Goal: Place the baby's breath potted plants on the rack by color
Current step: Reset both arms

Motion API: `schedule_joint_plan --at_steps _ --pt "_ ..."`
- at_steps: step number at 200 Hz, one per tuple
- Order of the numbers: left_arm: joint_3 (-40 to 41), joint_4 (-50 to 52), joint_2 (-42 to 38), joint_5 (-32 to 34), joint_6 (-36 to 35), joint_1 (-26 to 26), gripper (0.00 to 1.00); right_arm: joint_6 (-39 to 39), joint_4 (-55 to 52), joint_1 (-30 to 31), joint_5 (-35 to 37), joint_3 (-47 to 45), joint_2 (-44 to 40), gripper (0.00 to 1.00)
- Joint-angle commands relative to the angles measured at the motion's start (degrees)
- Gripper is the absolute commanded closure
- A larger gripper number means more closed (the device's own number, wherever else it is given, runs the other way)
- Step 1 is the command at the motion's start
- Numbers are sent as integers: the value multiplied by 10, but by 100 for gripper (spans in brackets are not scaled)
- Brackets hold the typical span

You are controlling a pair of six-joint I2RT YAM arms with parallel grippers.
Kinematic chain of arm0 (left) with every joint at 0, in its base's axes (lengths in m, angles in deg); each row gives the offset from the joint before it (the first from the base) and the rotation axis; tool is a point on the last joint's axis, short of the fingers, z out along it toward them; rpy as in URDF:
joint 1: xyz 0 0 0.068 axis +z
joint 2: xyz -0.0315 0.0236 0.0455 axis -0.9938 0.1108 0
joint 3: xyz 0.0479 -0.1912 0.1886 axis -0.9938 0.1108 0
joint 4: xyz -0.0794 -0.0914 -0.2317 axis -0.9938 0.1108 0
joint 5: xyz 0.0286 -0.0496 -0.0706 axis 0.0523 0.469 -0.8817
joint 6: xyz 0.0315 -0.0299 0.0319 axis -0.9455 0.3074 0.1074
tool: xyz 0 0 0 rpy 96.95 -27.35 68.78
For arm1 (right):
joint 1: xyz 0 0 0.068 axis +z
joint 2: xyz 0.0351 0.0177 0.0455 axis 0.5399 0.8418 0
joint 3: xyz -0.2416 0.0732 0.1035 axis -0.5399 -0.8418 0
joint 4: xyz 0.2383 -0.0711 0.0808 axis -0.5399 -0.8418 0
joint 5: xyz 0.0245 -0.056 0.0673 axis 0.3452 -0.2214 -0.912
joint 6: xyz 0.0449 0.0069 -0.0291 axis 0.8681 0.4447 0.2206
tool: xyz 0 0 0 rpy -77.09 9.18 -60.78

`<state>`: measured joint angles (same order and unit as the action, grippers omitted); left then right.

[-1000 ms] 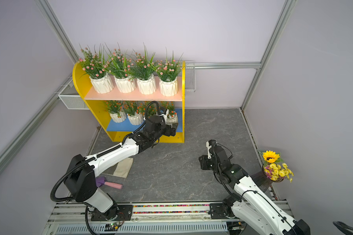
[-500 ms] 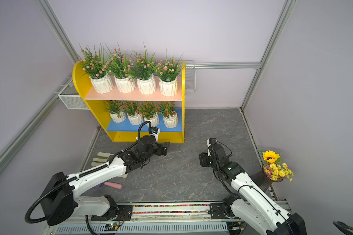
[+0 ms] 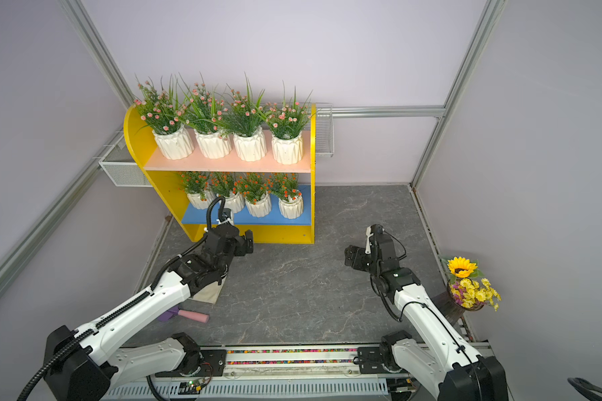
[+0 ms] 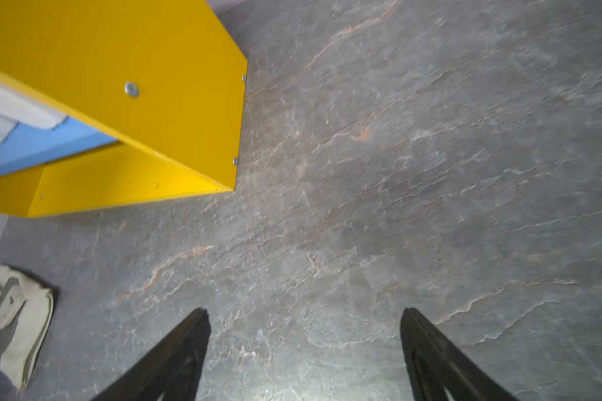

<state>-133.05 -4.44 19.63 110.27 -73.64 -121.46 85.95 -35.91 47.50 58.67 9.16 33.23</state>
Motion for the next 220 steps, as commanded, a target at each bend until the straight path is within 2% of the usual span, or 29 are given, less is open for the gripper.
schedule_joint_plan --at_steps 1,13,28,42,73,99,122,151,179,202,213,220 --pt "-35 47 -10 40 -10 17 1 -13 4 -27 4 24 2 12" --pt "-26 32 -17 88 -21 28 1 -13 5 -60 16 24 3 12" --pt "3 -8 -37 94 -36 60 1 -16 -2 -93 31 30 13 11" --pt "33 -41 -59 65 -47 105 1 -35 14 -115 23 28 28 12" --pt "98 -89 -96 -23 -25 235 1 -56 95 -132 114 -15 35 12" --pt "175 -193 -108 -59 -26 307 1 -89 189 -154 113 -61 35 11" --pt "254 -358 -79 -48 -49 321 1 -108 225 -178 107 -67 71 12" --pt "332 -577 3 -32 -97 323 1 -130 316 -182 123 -104 102 12" --pt "313 -610 89 -60 -104 327 1 -167 439 -182 109 -138 156 11" --pt "303 -655 157 -81 -106 328 1 -185 594 -183 97 -184 194 12" --pt "298 -678 189 -105 -118 328 1 -212 615 -180 91 -184 203 11" --pt "297 -685 202 -142 -135 328 1 -218 645 -180 91 -187 220 11"
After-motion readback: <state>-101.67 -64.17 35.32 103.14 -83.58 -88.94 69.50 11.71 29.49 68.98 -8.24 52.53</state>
